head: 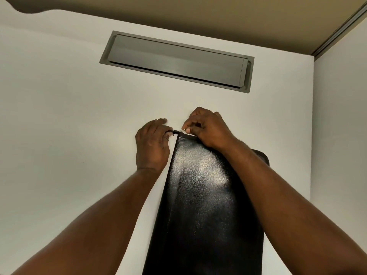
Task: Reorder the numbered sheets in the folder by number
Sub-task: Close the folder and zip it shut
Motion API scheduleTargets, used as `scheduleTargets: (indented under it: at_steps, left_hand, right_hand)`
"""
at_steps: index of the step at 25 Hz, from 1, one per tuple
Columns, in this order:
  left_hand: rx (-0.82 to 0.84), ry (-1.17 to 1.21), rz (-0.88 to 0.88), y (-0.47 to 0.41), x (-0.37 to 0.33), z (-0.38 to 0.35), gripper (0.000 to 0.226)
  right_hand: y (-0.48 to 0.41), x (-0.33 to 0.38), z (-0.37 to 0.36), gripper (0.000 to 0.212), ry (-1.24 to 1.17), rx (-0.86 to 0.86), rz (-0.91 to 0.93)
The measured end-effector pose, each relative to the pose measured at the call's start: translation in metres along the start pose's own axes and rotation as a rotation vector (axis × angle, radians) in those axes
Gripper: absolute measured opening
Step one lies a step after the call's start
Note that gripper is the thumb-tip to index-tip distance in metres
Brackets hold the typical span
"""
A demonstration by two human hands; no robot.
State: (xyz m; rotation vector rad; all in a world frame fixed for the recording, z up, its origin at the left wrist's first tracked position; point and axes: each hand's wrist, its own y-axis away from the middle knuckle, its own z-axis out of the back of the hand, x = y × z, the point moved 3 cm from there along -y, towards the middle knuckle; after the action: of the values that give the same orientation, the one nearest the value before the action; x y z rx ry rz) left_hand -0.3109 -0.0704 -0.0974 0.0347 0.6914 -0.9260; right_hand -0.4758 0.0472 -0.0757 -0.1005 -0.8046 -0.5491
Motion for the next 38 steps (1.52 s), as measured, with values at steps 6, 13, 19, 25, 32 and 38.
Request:
scheduleTargets:
  at_steps: [6,13,19,25,32,38]
  left_hand:
    - [-0.008,-0.005,0.009,0.001,-0.002,0.001,0.013]
    - [-0.008,0.002,0.006,0.003,0.000,0.000,0.014]
    - [-0.009,-0.006,0.004,0.002,0.001,0.001,0.016]
    - [0.002,-0.015,0.012,0.000,0.004,0.000,0.023]
    - [0.010,-0.075,-0.003,-0.001,0.003,0.001,0.024]
    - [-0.008,-0.066,-0.057,0.000,0.000,0.004,0.023]
  right_hand:
    - [0.013,-0.012,0.016,0.014,-0.023,0.041,0.011]
    - [0.088,-0.074,0.067,0.018,-0.057,-0.078,-0.129]
    - [0.168,-0.107,0.084,0.024,-0.122,-0.360,-0.288]
    - [0.228,-0.100,0.057,0.017,-0.165,-0.572,-0.353]
    - [0.282,-0.079,0.023,0.017,-0.094,-0.644,-0.344]
    - [0.326,-0.059,-0.006,0.017,-0.105,-0.675,-0.358]
